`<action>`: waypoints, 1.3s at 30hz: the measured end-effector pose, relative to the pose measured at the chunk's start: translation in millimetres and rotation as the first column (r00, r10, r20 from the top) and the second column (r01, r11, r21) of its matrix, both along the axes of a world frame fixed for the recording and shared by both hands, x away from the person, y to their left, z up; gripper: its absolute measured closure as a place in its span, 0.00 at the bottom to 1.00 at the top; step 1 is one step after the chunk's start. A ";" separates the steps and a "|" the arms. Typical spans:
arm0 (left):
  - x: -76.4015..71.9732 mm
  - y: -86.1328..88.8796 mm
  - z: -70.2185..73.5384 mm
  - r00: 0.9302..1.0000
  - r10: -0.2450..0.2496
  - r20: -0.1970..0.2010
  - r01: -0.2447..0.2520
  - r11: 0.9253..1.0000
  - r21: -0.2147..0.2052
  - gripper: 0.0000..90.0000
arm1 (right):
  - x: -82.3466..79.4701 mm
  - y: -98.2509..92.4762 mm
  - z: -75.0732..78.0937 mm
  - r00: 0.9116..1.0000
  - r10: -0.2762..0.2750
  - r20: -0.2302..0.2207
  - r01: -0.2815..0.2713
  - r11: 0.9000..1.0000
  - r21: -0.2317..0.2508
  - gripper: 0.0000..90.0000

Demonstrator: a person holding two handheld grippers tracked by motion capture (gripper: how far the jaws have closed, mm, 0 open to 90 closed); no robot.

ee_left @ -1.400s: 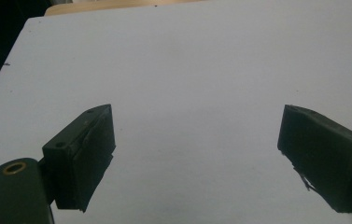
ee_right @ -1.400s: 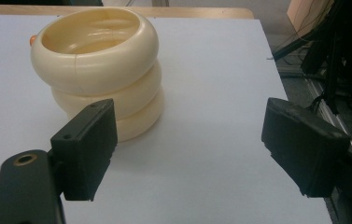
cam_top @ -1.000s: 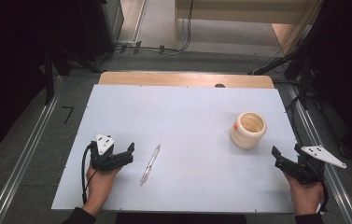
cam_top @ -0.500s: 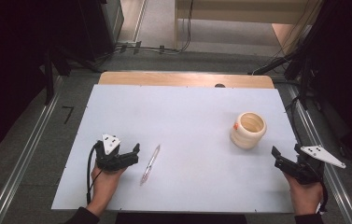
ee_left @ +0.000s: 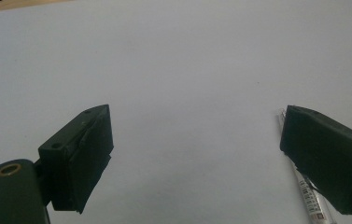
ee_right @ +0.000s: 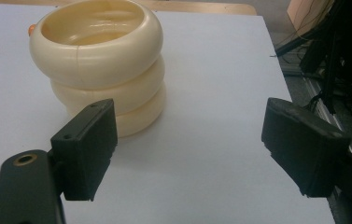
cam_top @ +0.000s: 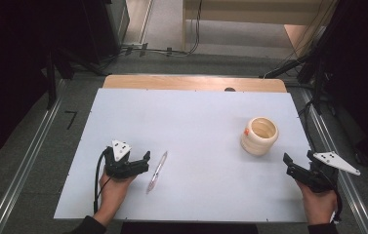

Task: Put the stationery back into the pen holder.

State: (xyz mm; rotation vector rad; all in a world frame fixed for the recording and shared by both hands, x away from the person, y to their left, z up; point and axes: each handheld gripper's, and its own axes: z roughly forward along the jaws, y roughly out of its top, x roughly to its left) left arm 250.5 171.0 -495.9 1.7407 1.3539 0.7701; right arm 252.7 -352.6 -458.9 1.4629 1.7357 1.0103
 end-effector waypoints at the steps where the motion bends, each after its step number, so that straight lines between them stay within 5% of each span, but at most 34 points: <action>1: 0.1 -0.5 0.0 1.000 -0.001 -0.001 0.001 1.000 0.000 0.11 | 0.0 0.1 0.0 1.000 0.000 -0.001 0.000 1.000 0.000 0.19; 39: 6.5 -26.6 -4.2 0.997 -0.067 -0.037 0.067 0.998 0.003 0.11 | -0.3 3.0 0.4 1.000 0.010 0.003 -0.010 1.000 -0.013 0.19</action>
